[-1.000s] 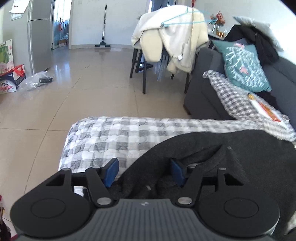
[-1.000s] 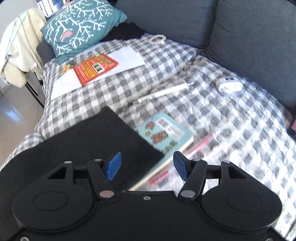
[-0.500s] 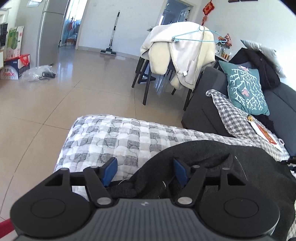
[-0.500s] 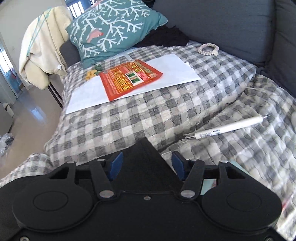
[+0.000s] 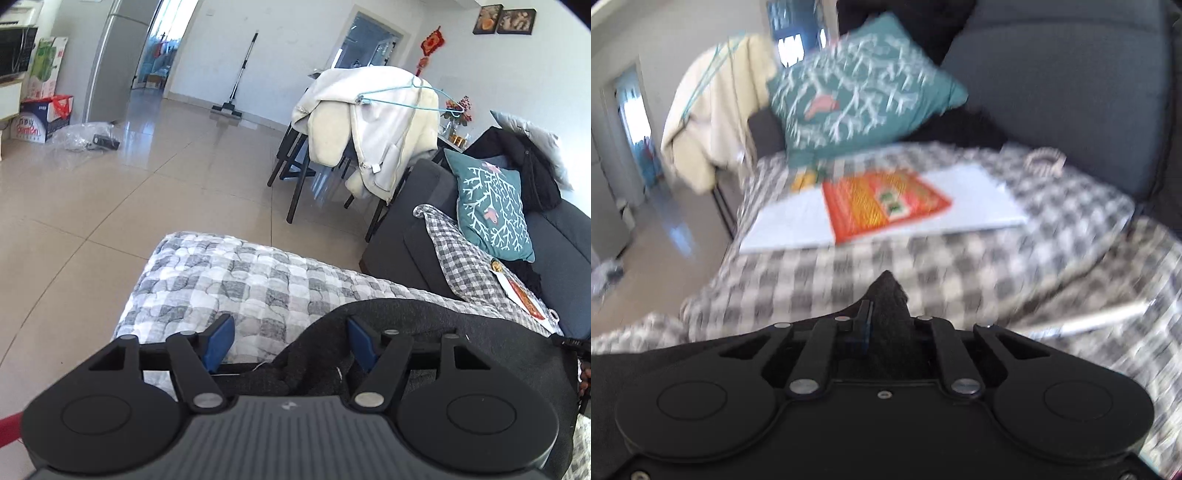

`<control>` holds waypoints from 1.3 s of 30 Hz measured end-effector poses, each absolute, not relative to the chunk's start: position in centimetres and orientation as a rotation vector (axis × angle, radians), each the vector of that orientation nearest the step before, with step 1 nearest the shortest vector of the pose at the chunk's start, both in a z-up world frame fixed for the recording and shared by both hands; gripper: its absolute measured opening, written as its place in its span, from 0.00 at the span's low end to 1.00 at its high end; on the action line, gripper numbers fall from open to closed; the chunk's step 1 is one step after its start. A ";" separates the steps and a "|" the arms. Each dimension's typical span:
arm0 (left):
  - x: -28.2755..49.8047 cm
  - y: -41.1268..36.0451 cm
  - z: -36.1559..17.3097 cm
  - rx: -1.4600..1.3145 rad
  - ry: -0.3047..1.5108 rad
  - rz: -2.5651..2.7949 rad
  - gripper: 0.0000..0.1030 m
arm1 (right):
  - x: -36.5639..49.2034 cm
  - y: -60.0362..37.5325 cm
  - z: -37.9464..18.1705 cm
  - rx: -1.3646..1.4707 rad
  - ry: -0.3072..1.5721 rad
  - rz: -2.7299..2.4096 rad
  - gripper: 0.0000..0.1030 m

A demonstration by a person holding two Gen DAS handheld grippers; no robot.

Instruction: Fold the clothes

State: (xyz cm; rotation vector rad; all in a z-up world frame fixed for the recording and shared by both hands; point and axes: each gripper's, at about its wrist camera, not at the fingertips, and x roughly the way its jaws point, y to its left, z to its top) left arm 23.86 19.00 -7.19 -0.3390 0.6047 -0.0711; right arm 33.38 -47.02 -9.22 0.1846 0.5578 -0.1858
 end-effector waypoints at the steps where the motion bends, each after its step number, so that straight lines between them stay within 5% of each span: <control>1: 23.9 18.8 -7.2 -0.329 0.608 -0.068 0.66 | 34.1 -46.6 -9.5 0.155 0.580 -0.191 0.12; 6: 24.1 18.3 -7.3 -0.291 0.612 -0.059 0.67 | 37.6 -44.9 -10.8 0.032 0.727 -0.258 0.19; 8: 24.1 18.2 -7.4 -0.285 0.613 -0.056 0.67 | 37.8 -44.8 -10.5 0.019 0.747 -0.311 0.45; 11: 24.2 18.1 -7.4 -0.276 0.615 -0.054 0.68 | 36.0 -45.2 -9.7 0.074 0.713 -0.358 0.52; 21: 20.8 17.4 -3.7 -0.350 0.648 -0.069 0.67 | 26.6 -44.5 -4.1 0.176 0.675 -0.274 0.53; 29: 13.2 17.0 -2.0 -0.326 0.749 -0.049 0.67 | 22.6 -43.9 -7.4 0.231 0.803 -0.265 0.49; 39: 4.2 23.0 -1.7 -0.410 0.782 0.023 0.69 | 12.2 -42.8 -1.1 0.146 0.834 -0.221 0.60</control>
